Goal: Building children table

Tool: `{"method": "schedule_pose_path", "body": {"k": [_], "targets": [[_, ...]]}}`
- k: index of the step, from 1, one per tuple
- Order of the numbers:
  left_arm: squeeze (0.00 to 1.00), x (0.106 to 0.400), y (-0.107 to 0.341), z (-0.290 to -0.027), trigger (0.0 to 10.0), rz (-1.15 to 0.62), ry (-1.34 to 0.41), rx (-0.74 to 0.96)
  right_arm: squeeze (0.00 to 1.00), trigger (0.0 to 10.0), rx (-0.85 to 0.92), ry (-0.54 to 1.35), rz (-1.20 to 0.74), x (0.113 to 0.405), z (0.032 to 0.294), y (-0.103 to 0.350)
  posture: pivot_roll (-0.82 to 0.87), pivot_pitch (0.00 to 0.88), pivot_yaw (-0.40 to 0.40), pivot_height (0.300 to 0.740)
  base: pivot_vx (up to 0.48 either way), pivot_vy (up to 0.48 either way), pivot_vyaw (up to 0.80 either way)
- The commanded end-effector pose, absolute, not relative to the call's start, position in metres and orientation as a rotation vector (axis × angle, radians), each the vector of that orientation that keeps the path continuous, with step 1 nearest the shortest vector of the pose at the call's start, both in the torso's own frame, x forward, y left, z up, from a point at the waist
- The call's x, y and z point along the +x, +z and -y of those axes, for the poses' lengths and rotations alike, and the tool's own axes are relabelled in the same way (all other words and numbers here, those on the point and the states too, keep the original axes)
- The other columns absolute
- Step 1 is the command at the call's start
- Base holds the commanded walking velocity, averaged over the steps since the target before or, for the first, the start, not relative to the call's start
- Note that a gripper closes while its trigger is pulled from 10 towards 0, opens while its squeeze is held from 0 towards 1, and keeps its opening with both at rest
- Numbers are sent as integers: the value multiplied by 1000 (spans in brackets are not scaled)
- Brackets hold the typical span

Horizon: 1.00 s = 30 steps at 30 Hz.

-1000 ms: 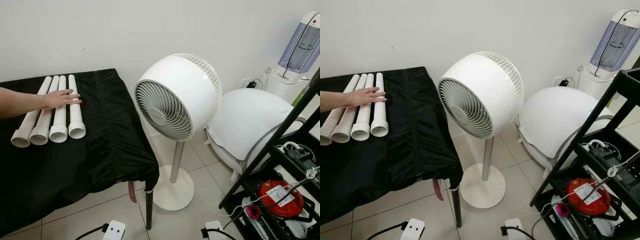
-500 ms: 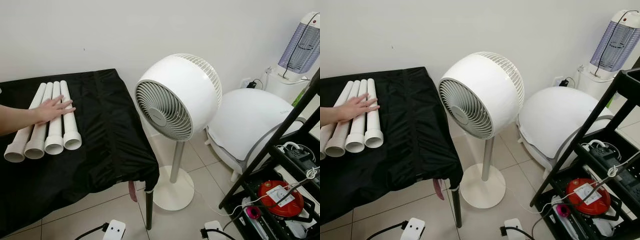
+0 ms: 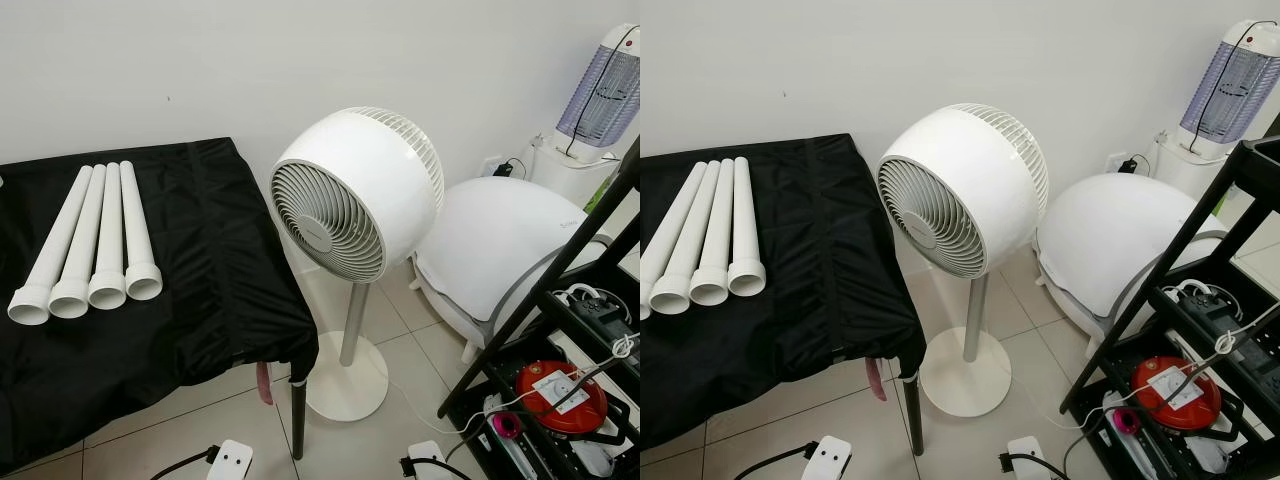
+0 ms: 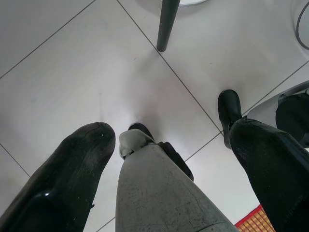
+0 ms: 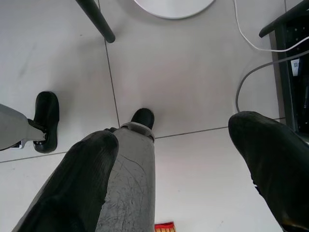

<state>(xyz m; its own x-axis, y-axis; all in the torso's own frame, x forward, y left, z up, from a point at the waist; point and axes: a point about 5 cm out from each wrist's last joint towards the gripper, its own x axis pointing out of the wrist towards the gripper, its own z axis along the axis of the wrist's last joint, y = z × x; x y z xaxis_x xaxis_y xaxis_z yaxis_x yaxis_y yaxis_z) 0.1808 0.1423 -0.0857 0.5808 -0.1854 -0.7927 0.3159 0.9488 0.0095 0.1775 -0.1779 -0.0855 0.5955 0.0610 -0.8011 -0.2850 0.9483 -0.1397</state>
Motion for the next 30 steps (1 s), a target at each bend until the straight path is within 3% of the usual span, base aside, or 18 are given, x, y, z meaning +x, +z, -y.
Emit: {"method": "schedule_pose_path", "body": {"k": [1, 30], "targets": [[0, 177, -88, -146, 10000, -920, -271, 174, 0, 10000, -273, 213, -923, 176, 178, -87, 16, 0, -7, 740, 0, 0, 0], [0, 175, -88, -147, 10000, -922, -273, 178, 0, 10000, -291, 216, -925, 175, 178, -87, 5, 0, -7, 740, 0, 0, 0]]}}
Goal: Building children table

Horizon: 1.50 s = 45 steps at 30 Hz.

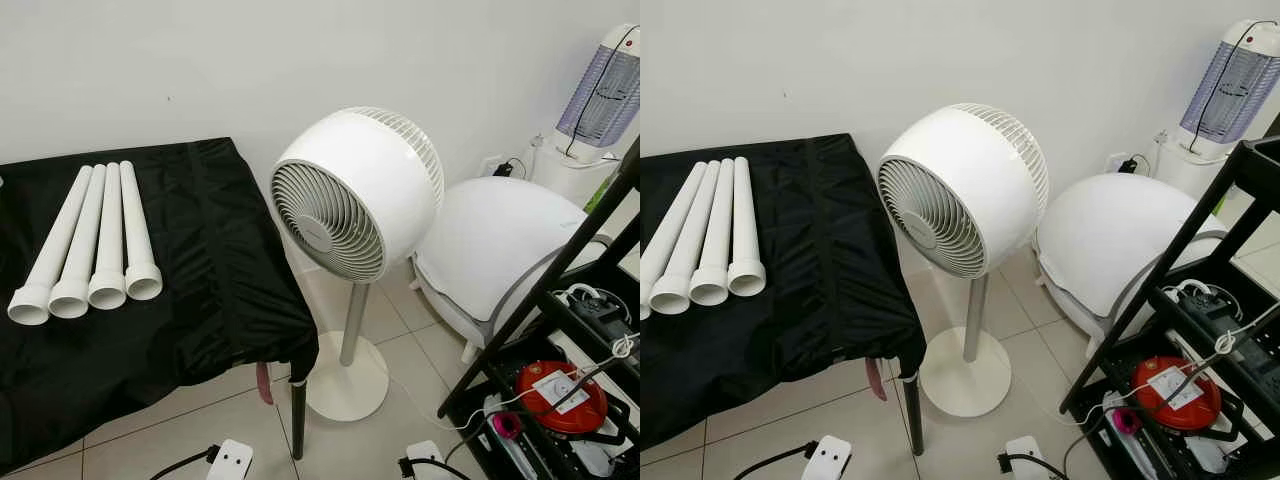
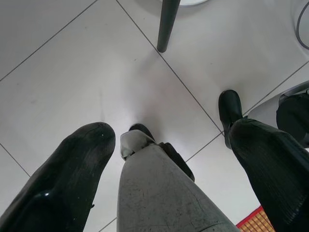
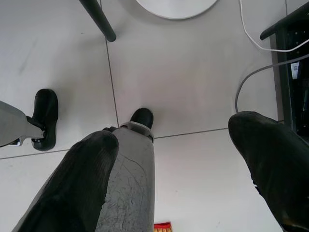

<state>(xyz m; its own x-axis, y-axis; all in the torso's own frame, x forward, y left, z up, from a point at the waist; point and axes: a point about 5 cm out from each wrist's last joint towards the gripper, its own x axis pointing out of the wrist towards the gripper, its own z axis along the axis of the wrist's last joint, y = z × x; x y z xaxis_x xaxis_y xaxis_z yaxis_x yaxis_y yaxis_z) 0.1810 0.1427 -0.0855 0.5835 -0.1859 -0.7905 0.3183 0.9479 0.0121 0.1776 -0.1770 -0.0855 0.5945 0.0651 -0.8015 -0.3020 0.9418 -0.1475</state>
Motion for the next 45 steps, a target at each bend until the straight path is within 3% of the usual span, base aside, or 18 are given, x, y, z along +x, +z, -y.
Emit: {"method": "schedule_pose_path", "body": {"k": [1, 18, 45], "targets": [[0, 175, -88, -147, 10000, -922, -273, 177, 0, 10000, -292, 214, -926, 174, 178, -87, 3, 0, -8, 740, 0, 0, 0], [0, 176, -88, -147, 10000, -924, -258, 162, 0, 10000, -301, 208, -938, 169, 184, -89, 9, 0, -11, 740, 0, 0, 25], [0, 174, -89, -149, 10000, -936, -251, 159, 0, 10000, -294, 195, -934, 172, 182, -88, 9, 0, -8, 740, 0, 0, 688]]}}
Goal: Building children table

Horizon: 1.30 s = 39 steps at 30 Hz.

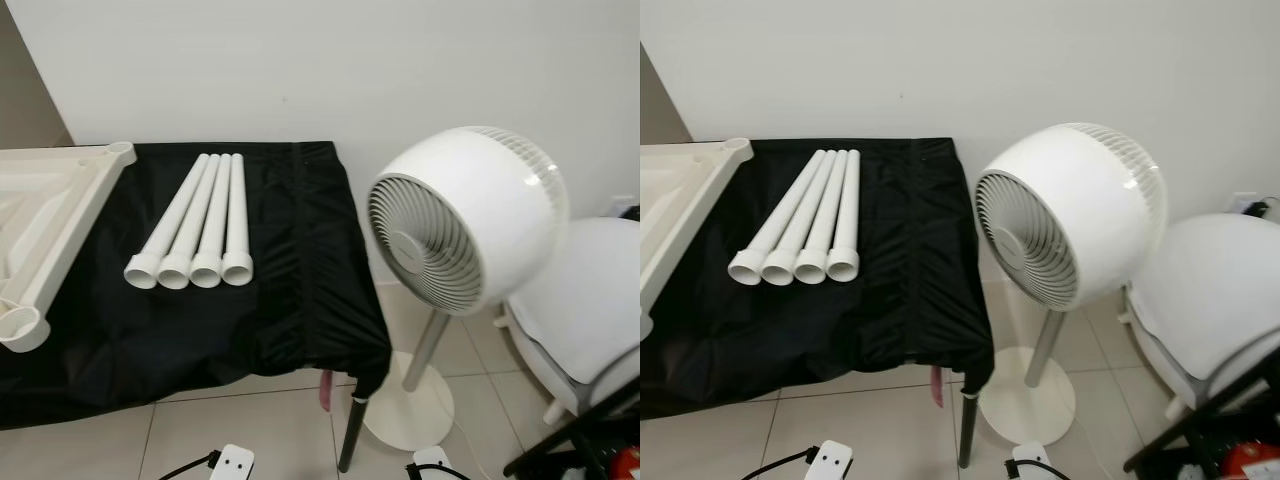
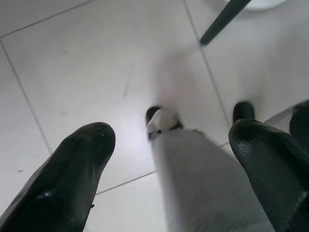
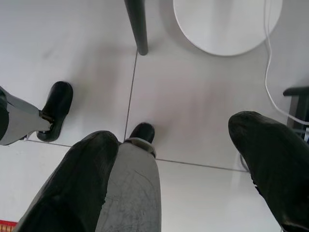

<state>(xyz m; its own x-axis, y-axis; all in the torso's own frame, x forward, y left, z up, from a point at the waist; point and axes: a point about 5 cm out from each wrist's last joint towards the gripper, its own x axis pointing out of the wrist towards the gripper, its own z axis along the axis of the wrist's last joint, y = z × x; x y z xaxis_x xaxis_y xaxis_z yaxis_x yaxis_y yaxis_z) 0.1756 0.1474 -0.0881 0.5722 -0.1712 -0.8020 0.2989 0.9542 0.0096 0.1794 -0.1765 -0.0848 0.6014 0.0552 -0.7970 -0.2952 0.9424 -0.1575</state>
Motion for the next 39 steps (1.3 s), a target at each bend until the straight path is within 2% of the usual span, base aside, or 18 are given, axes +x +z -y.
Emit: {"method": "schedule_pose_path", "body": {"k": [1, 10, 23, 39], "targets": [[0, 174, -89, -149, 10000, -936, -251, 159, 0, 10000, -294, 195, -934, 172, 182, -88, 9, 0, -8, 740, 0, 0, 0], [0, 173, -90, -149, 10000, -939, -252, 163, 0, 10000, -286, 195, -927, 173, 181, -87, 10, 0, -10, 740, 0, 0, 0], [0, 170, -91, -148, 10000, -945, -253, 168, 0, 10000, -289, 212, -921, 175, 175, -87, 17, 0, -16, 740, 0, 277, 0], [0, 169, -92, -149, 10000, -947, -251, 169, 0, 10000, -290, 208, -930, 170, 182, -88, 22, 0, -17, 740, 0, 347, 0]]}}
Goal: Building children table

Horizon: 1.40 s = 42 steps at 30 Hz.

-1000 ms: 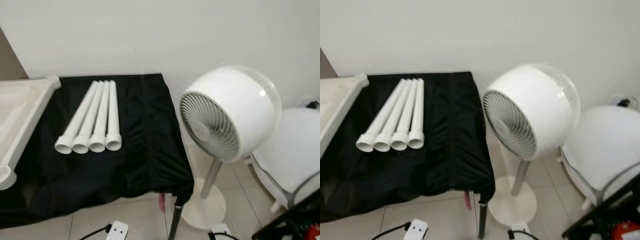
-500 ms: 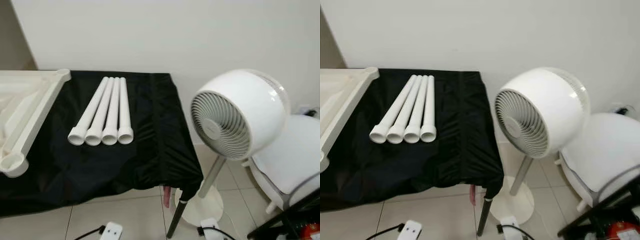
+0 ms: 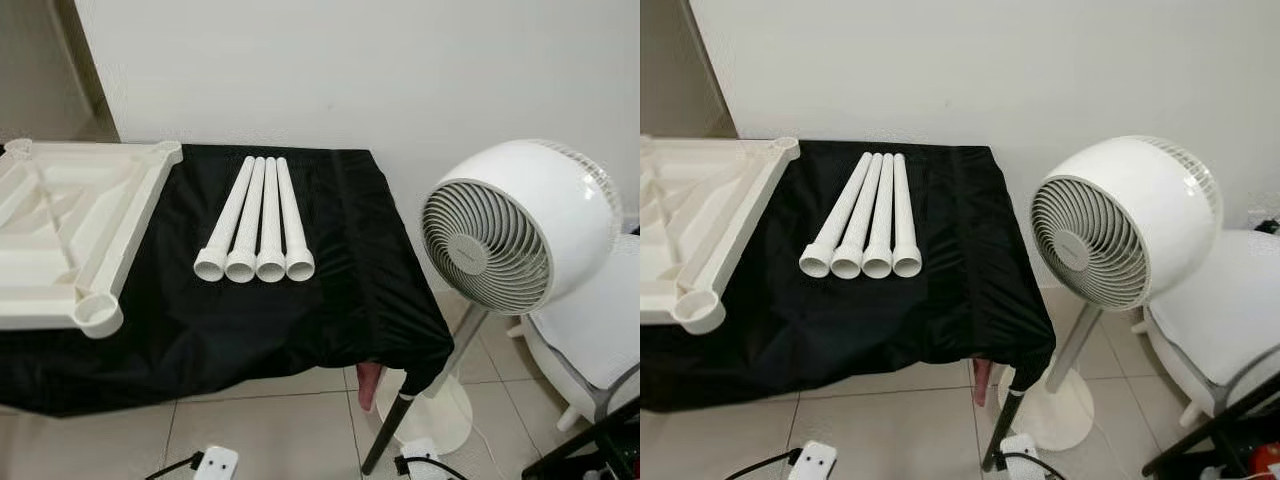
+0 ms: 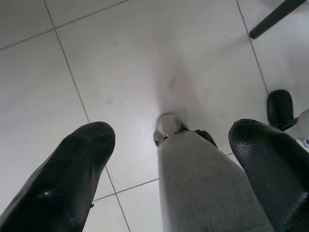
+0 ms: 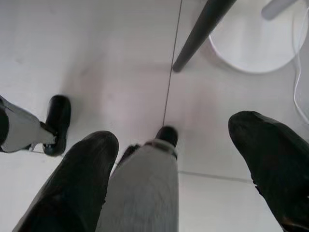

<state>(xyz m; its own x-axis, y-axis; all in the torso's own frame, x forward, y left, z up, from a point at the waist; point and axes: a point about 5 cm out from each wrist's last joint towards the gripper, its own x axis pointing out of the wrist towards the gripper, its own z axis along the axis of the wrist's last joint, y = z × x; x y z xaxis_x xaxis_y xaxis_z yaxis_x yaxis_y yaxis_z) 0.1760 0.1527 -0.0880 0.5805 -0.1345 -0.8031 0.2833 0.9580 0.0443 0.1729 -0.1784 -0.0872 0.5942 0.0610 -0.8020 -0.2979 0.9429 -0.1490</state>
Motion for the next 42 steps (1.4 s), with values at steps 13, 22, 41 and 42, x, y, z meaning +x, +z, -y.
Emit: {"method": "schedule_pose_path", "body": {"k": [13, 22, 41, 42], "targets": [[0, 170, -91, -150, 10000, -944, -250, 169, 0, 10000, -287, 210, -929, 172, 179, -88, 23, 0, -16, 740, 0, 355, 0], [0, 171, -91, -151, 10000, -942, -247, 168, 0, 10000, -286, 211, -927, 172, 179, -88, 24, 0, -16, 740, 0, 367, 0], [0, 171, -91, -150, 10000, -940, -248, 165, 0, 10000, -283, 211, -927, 171, 178, -88, 24, 0, -15, 740, 0, 381, 0], [0, 171, -91, -150, 10000, -940, -248, 165, 0, 10000, -283, 211, -927, 171, 178, -88, 24, 0, -15, 740, 0, 390, 0]]}}
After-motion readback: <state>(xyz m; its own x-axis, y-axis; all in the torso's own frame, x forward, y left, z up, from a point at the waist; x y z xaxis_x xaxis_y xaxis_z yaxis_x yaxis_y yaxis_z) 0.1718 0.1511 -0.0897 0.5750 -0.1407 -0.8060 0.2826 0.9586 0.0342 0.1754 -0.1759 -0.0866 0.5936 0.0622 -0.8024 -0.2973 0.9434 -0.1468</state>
